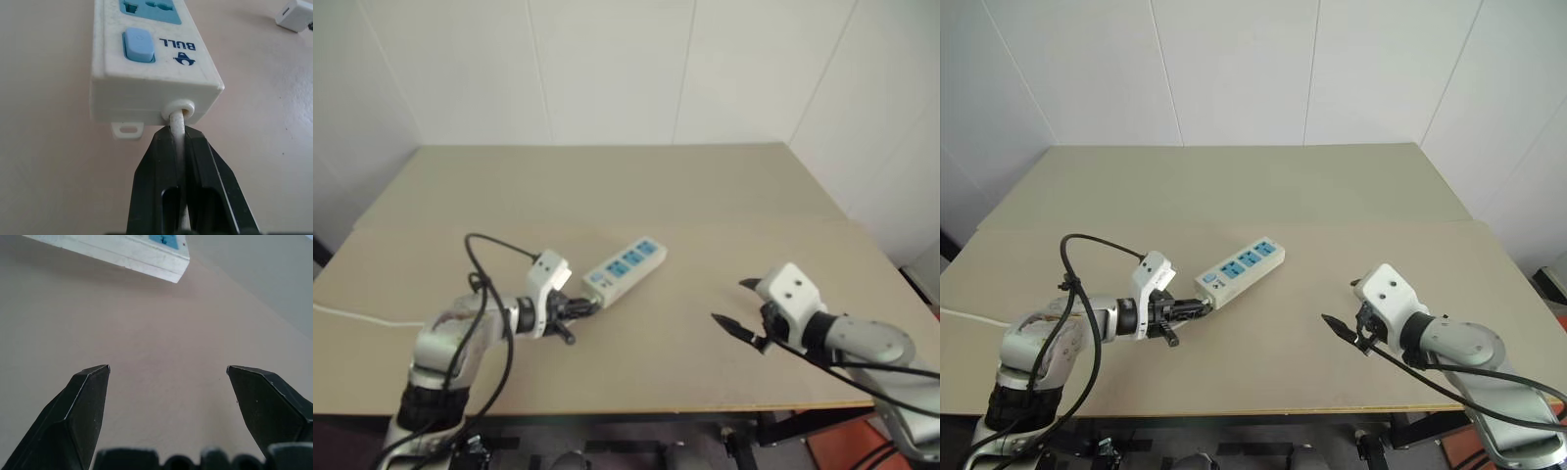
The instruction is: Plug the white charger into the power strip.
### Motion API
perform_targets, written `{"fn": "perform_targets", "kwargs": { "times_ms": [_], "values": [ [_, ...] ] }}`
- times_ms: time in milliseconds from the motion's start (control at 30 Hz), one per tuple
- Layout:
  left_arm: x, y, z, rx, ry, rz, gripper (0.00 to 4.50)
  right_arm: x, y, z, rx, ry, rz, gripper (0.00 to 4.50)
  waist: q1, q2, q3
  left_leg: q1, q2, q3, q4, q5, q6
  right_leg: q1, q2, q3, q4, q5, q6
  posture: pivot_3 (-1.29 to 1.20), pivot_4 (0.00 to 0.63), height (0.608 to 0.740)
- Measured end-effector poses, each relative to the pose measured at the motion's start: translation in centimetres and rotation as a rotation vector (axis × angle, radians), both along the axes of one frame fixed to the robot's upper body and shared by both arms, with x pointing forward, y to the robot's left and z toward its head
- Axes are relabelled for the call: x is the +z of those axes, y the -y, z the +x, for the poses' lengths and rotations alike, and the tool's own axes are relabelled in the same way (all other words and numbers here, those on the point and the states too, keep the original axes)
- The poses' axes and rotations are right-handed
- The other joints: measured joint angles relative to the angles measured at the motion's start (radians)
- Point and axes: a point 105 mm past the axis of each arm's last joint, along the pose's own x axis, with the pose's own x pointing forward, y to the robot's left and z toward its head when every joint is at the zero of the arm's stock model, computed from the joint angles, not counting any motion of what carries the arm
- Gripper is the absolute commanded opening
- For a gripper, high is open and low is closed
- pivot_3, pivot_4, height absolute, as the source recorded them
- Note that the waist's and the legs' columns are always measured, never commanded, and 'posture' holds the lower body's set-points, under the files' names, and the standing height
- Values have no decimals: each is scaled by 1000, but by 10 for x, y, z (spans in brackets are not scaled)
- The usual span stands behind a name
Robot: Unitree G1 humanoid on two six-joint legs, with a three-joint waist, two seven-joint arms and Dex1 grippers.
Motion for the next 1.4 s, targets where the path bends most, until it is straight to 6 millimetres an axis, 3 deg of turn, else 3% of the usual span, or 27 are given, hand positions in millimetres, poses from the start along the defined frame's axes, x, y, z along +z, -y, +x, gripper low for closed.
{"fn": "perform_targets", "kwargs": {
  "times_ms": [33, 133, 500, 733, 1000, 1100, 1267, 1400],
  "values": [
    [-3, -1, -2, -3, -12, -3, 34, 1, 0, 1, -2, 4, -1, 4500, 0, 0, 0, 0, 0, 0, 0, 0, 0, 0, 0, 0, 0, 0, 0, 0, 150, 740],
    [-6, 0, -6, -25, -18, -19, 852, 3, 0, 3, -1, 18, -4, 4500, 2, 0, 0, 0, 0, 0, 0, 0, 0, 0, 0, 0, 0, 0, 0, 0, 150, 740],
    [-18, -6, -1, -102, 38, -57, 4379, -3, 2, -4, -12, 6, -13, 4500, 10, 0, 0, 0, 0, 1, 0, 0, 0, 1, 0, 0, -1, 0, 0, 0, 150, 740],
    [4, -25, -9, -199, 68, -82, 4445, -2, 9, -6, -37, 12, -16, 4500, 4, 0, 0, 0, 0, 1, -1, 0, 0, 0, 0, 0, -1, 0, -1, 0, 150, 740],
    [23, -39, -7, -240, 296, -160, 4445, -4, 8, -6, -26, -4, -17, 4500, 8, 0, 0, 0, 0, 2, -1, 0, 0, 0, 0, 0, -2, 0, -1, 0, 150, 740],
    [15, -34, -3, -205, 361, -251, 4445, -5, 5, -5, -10, -7, -24, 4500, 10, 0, 0, 0, 0, 2, -1, 0, 0, 1, -1, 0, -1, 0, -1, 0, 150, 740],
    [-18, -23, 4, -114, 466, -247, 4445, -3, 3, -2, -7, 7, -18, 4500, 11, -1, -1, 0, 0, 1, -1, 0, 0, 1, 0, 0, -2, 0, -1, 0, 150, 740],
    [-29, -18, 13, -47, 563, -223, 4445, -8, 1, -4, -4, -8, -8, 4500, 12, -1, -1, 0, 0, 1, -1, 0, 0, 1, -1, 0, -2, 0, -1, 0, 150, 740]
  ]
}}
